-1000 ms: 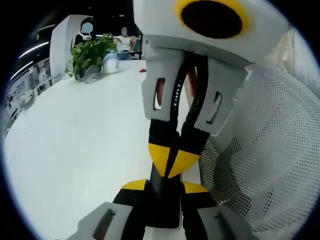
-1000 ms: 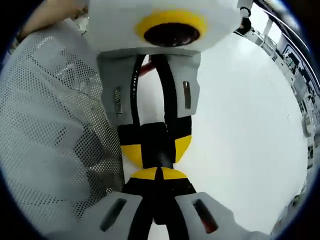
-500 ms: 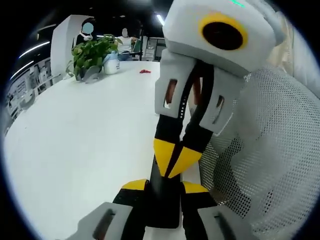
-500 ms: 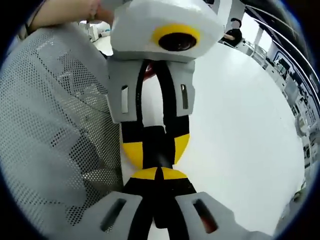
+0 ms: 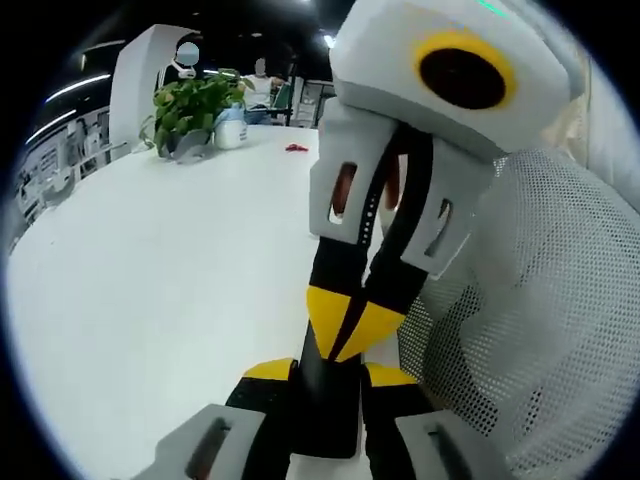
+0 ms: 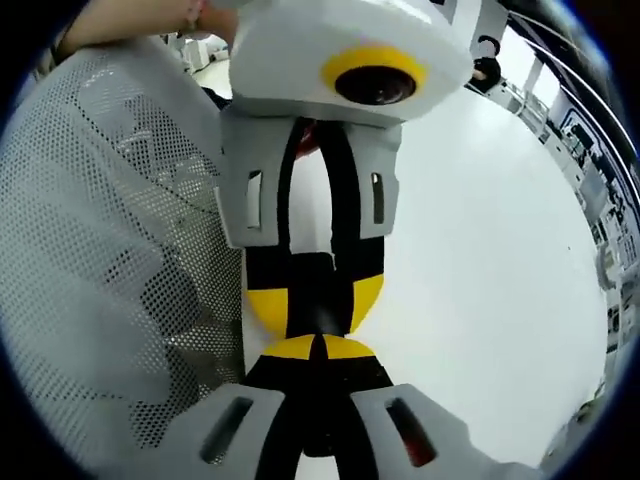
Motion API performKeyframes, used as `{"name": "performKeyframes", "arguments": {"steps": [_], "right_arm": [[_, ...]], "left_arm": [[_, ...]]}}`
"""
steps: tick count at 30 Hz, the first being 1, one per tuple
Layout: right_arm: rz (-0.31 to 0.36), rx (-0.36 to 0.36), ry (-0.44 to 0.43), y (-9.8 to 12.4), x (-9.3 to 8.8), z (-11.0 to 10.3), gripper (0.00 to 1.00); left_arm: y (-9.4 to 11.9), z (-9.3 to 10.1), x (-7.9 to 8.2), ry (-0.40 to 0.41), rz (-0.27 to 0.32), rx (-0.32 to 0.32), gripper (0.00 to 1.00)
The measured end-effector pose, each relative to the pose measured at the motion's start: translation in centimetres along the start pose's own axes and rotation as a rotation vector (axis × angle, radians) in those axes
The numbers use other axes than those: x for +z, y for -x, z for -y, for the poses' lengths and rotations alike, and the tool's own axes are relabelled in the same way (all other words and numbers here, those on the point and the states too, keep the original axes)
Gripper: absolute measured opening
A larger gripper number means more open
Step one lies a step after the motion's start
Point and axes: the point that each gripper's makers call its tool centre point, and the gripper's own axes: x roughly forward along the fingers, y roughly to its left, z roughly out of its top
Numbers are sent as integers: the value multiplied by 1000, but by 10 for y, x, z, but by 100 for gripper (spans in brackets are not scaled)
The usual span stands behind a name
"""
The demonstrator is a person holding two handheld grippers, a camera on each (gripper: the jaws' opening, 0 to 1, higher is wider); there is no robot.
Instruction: Press the specified remote control buttons in sequence, fully releasing each button before pressing the next.
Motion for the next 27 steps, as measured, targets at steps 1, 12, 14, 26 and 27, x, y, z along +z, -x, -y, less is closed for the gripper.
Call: {"name": "performKeyframes", "arguments": {"steps": [1, 12, 14, 26, 27], "right_arm": [[-7, 1, 5, 0, 0, 0, 0], [-22, -3, -8, -1, -1, 2, 0], [-21, 0, -15, -1, -1, 1, 0], [138, -6, -103, 3, -4, 0, 0], [136, -1, -99, 3, -4, 0, 1]], "left_arm": [[0, 1, 0, -4, -2, -1, 25], [-1, 1, 0, -11, -4, -4, 25], [-1, 1, 0, -11, -4, -3, 25], [-1, 1, 0, -31, -16, 4, 25], [-1, 1, 0, -31, -16, 4, 25]]}}
